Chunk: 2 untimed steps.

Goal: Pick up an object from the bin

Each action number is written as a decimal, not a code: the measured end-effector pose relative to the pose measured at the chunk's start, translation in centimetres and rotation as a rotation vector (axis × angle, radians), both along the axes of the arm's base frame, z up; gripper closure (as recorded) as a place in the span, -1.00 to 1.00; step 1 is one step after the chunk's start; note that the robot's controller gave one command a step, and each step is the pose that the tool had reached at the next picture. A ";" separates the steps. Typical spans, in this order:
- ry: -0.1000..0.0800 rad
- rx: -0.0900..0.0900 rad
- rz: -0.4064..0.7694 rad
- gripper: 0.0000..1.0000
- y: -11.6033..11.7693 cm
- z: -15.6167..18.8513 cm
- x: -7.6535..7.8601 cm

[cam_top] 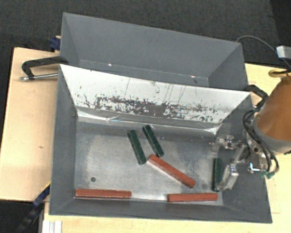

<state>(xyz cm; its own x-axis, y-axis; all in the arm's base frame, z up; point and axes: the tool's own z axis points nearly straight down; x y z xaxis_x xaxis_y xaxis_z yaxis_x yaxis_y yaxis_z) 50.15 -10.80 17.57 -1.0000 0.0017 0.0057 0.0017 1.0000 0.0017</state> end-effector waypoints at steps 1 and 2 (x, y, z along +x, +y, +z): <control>-0.008 -0.001 0.002 -1.00 0.0 0.4 0.2; -0.016 -0.005 0.012 -1.00 0.5 -0.3 0.2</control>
Offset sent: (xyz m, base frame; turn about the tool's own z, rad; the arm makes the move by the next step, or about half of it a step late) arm -0.0058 0.0830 -0.1057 -0.1575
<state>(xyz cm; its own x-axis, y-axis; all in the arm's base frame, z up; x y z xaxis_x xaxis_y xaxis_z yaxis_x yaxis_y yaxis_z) 50.40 -10.27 17.29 -0.9999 -0.0105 -0.0107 -0.0105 0.9999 -0.0032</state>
